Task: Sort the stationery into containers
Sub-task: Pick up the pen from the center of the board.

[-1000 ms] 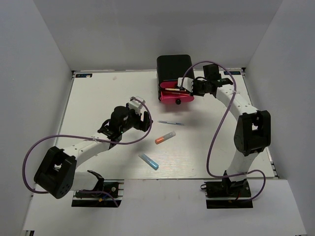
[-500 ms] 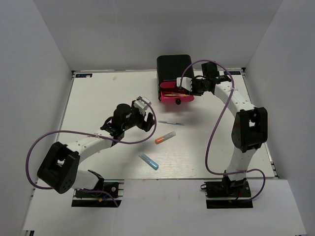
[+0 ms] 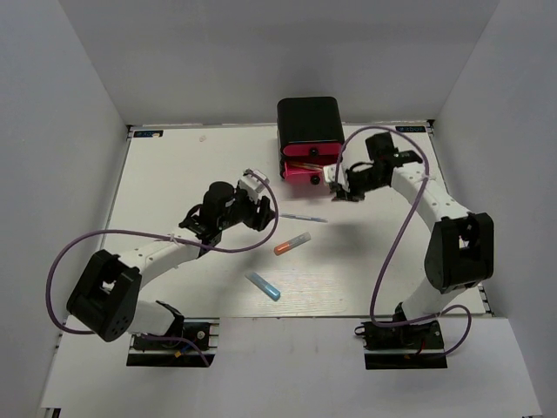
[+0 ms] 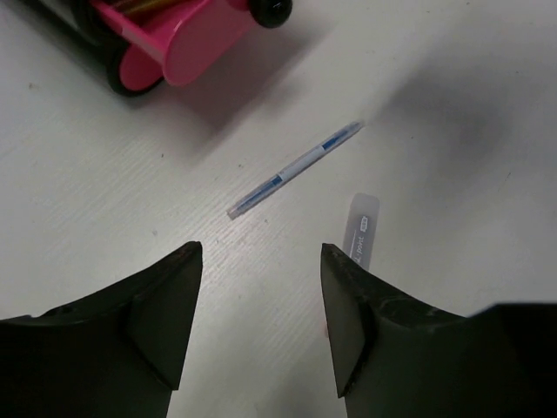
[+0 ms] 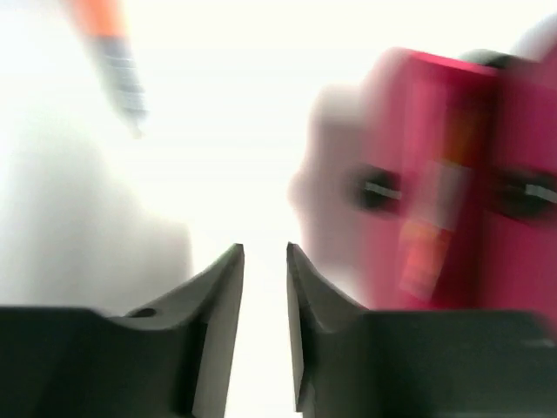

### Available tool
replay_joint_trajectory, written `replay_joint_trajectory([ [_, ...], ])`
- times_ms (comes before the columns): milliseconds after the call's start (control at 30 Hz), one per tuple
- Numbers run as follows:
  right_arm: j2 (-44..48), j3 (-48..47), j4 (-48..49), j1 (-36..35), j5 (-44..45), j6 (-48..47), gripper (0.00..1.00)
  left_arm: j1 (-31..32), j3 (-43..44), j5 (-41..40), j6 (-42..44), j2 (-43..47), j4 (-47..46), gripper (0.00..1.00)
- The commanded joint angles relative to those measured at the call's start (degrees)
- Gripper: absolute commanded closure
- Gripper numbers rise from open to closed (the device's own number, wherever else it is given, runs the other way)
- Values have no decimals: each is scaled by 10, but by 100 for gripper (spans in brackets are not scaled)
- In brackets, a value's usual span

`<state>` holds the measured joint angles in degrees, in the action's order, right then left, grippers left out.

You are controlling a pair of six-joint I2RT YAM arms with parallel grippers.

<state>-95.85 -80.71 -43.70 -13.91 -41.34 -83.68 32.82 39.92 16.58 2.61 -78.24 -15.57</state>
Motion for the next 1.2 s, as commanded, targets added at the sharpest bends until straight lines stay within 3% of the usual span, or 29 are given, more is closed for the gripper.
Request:
replay_joint_trajectory([
  [0, 11, 84, -42, -16, -67, -42, 65, 2, -5, -57, -102, 34, 61, 33],
  [67, 25, 145, 19, -29, -45, 1, 53, 2, 1, -98, -144, 53, 91, 32],
  [200, 32, 201, 151, -48, 9, 76, 50, 2, -5, -143, -238, 76, 140, 25],
  [433, -6, 209, 268, -76, 83, 199, 47, 2, -22, -193, -355, 101, 184, 23],
  [1167, -84, 184, 289, -106, 148, 242, 51, 2, -46, -209, -360, 164, 195, 23],
])
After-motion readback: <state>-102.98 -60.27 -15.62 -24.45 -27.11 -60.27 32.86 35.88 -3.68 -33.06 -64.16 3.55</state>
